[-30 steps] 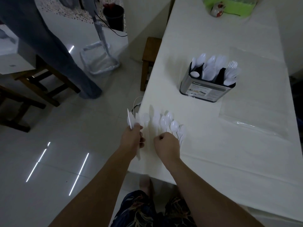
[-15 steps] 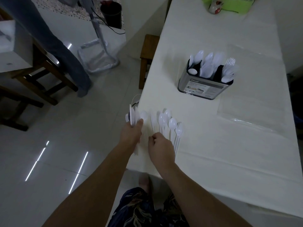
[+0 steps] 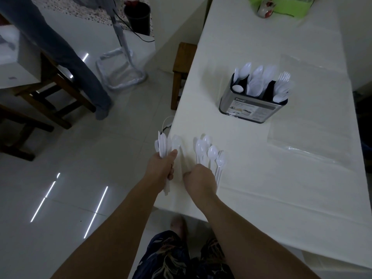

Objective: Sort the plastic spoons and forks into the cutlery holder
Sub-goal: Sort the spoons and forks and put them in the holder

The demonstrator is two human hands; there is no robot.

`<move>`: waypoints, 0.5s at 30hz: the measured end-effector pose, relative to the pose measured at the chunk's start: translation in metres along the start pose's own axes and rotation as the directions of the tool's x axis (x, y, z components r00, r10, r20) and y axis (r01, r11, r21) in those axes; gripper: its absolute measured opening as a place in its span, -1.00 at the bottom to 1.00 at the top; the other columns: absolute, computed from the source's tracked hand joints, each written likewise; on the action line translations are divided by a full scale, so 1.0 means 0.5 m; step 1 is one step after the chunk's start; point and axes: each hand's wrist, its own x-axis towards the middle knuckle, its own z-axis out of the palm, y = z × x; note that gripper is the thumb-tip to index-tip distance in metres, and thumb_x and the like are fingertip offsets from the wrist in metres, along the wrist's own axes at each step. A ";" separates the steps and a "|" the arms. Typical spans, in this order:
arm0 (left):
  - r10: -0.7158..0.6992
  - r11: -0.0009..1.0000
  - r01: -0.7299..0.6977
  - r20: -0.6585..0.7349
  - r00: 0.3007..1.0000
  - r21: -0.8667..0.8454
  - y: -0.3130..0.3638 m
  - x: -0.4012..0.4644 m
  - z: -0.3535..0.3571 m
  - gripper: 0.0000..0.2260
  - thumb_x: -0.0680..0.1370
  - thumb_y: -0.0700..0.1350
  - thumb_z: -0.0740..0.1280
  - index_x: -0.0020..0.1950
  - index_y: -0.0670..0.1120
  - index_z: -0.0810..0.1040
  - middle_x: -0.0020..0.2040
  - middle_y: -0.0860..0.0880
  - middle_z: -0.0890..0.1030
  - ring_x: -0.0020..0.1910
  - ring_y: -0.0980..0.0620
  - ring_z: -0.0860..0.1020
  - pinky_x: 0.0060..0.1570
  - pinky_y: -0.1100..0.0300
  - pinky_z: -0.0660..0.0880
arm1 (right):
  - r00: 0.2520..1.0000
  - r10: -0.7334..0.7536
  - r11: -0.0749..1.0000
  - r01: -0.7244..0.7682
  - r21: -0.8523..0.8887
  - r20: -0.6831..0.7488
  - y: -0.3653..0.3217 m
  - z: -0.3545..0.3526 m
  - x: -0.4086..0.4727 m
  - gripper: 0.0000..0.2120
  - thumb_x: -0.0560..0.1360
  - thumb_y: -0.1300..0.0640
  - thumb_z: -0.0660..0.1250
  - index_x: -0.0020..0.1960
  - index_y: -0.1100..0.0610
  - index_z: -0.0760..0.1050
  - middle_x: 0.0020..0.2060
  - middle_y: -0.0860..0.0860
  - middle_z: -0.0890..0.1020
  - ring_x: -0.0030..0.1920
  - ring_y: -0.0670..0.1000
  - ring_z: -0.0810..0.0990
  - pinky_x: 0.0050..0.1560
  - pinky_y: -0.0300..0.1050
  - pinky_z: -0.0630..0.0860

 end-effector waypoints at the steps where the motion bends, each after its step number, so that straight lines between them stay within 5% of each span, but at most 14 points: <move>1: 0.007 1.000 -0.007 0.001 1.000 0.012 0.000 -0.001 0.001 -0.76 0.52 -0.01 0.42 -0.16 -0.15 0.48 -0.44 -0.05 0.43 -0.54 0.04 0.37 -0.52 0.19 0.35 | 1.000 0.024 0.996 -0.024 0.086 -0.003 -0.001 0.000 -0.001 -0.84 0.44 0.14 0.26 -0.30 0.14 0.48 -0.40 0.00 0.58 -0.38 0.02 0.57 -0.41 -0.18 0.48; 7: 0.046 0.989 -0.047 0.012 0.999 0.143 0.006 -0.015 0.028 -0.69 0.48 0.03 0.44 -0.06 -0.23 0.62 -0.23 -0.11 0.65 -0.39 -0.04 0.56 -0.41 0.17 0.47 | 0.997 -0.074 0.942 0.063 0.330 0.018 -0.014 -0.002 -0.027 -0.76 0.49 0.06 0.29 -0.30 0.12 0.58 -0.49 -0.08 0.52 -0.48 -0.10 0.48 -0.42 -0.26 0.37; 15: 0.067 0.971 -0.053 -0.051 0.996 0.234 0.014 -0.003 0.035 -0.71 0.54 0.07 0.33 -0.10 -0.17 0.61 -0.25 -0.03 0.69 -0.44 -0.01 0.46 -0.35 0.14 0.47 | 0.994 -0.071 0.974 0.087 0.210 -0.084 0.040 -0.005 -0.029 -0.75 0.56 -0.11 0.19 0.00 0.05 0.52 -0.17 -0.06 0.63 -0.15 0.01 0.61 -0.13 -0.05 0.58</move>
